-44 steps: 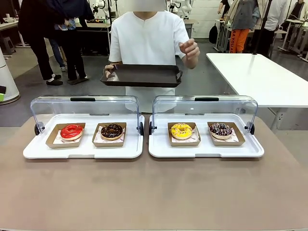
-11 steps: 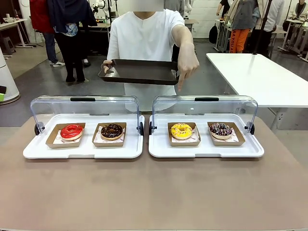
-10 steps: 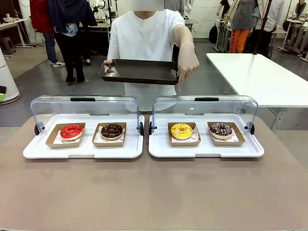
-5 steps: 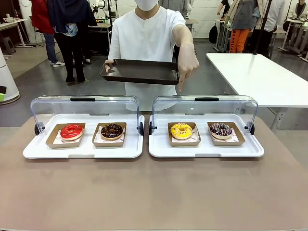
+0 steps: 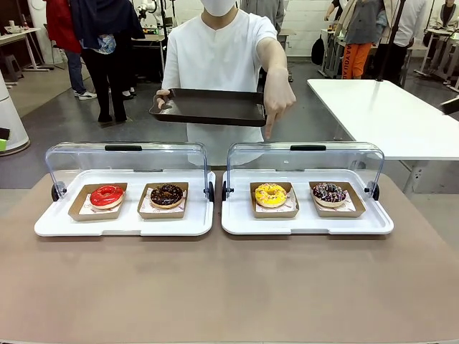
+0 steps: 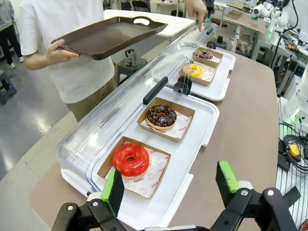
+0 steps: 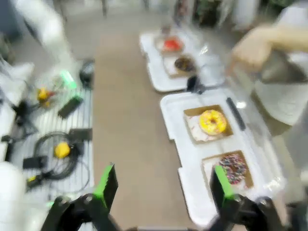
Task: Provide the desired donut to the person.
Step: Pick up and lift the Paper togo box containing the Donut pointed at by the person.
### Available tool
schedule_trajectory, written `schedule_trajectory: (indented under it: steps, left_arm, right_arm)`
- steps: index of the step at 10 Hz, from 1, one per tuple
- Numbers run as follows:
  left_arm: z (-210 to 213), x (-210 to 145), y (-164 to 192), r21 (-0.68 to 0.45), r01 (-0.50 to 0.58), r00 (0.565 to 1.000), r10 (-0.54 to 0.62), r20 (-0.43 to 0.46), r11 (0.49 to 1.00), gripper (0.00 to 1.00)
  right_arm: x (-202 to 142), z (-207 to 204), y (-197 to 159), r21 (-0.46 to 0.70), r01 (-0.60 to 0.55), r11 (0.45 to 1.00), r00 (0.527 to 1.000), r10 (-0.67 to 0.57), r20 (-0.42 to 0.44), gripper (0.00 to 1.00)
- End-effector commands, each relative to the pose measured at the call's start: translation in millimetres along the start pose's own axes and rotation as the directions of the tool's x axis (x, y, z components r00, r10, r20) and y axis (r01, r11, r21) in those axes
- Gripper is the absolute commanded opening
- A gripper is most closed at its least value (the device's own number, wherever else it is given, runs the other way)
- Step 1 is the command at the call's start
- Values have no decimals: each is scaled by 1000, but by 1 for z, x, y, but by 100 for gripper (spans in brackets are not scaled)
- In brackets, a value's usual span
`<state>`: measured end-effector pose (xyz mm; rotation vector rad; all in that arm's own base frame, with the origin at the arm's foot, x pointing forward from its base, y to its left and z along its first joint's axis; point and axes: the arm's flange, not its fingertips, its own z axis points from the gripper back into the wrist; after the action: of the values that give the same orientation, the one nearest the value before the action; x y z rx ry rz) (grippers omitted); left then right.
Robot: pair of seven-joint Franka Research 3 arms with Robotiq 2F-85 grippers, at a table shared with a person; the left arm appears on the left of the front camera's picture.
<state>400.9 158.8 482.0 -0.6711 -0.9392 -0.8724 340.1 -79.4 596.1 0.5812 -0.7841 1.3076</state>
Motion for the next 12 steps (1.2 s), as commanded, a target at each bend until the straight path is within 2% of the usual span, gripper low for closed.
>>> schedule_trajectory:
  steps: [1, 3, 4, 5, 8, 11, 12]
  left_arm:
    - [1, 0, 0, 0, -1, 1000, 1, 14, 1000, 100]
    - [1, 0, 0, 0, -1, 1000, 1, 14, 1000, 100]
    - [1, 0, 0, 0, -1, 1000, 1, 14, 1000, 100]
    - [1, 0, 0, 0, -1, 1000, 1, 14, 1000, 100]
    - [1, 0, 0, 0, -1, 1000, 1, 14, 1000, 100]
    - [1, 0, 0, 0, -1, 1000, 1, 14, 1000, 100]
    - [1, 0, 0, 0, -1, 1000, 1, 14, 1000, 100]
  right_arm:
    - [46, -57, 3, 56, -146, 988, 957, 155, -244, 100]
    - [61, -126, 7, 81, -254, 964, 865, 264, -426, 100]
    - [61, -159, 10, 103, -272, 957, 842, 288, -456, 100]
    - [53, -195, 5, 76, -265, 961, 812, 265, -520, 100]
    - [35, -251, -6, 52, -200, 978, 809, 195, -555, 100]
    - [22, -260, -9, 26, -170, 985, 813, 155, -562, 100]
    - [23, -265, -6, 61, -194, 979, 808, 195, -556, 100]
